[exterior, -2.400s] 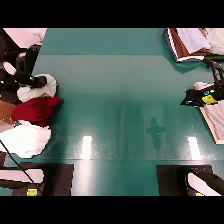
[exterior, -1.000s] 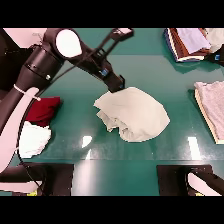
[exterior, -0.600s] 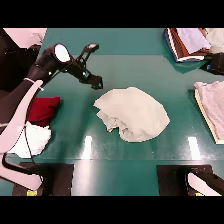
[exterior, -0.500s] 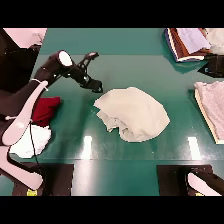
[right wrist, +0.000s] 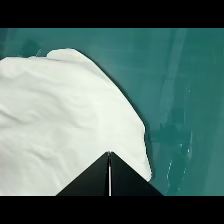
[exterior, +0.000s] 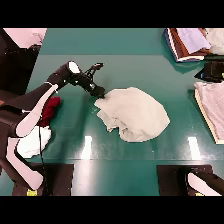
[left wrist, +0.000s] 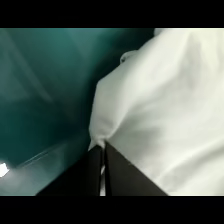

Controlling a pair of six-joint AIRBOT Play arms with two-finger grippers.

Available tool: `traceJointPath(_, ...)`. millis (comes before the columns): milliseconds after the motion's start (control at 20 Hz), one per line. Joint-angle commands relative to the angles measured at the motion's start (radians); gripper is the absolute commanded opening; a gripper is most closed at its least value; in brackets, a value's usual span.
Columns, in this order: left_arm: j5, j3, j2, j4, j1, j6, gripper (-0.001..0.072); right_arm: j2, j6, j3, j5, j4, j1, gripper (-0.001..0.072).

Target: Fold the shirts.

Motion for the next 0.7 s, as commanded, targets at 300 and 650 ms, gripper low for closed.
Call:
traceJointPath(300,-0.111,0.054,0.296,0.22,0.077,-0.021,0.0027,0.062,0.0,-0.452,-0.073,-0.001,0.001,0.0077)
traceJointPath(650,-0.16,0.05,0.319,0.208,0.074,-0.025,0.0027,-0.183,-0.126,-0.713,-0.533,0.393,0.068,0.0497)
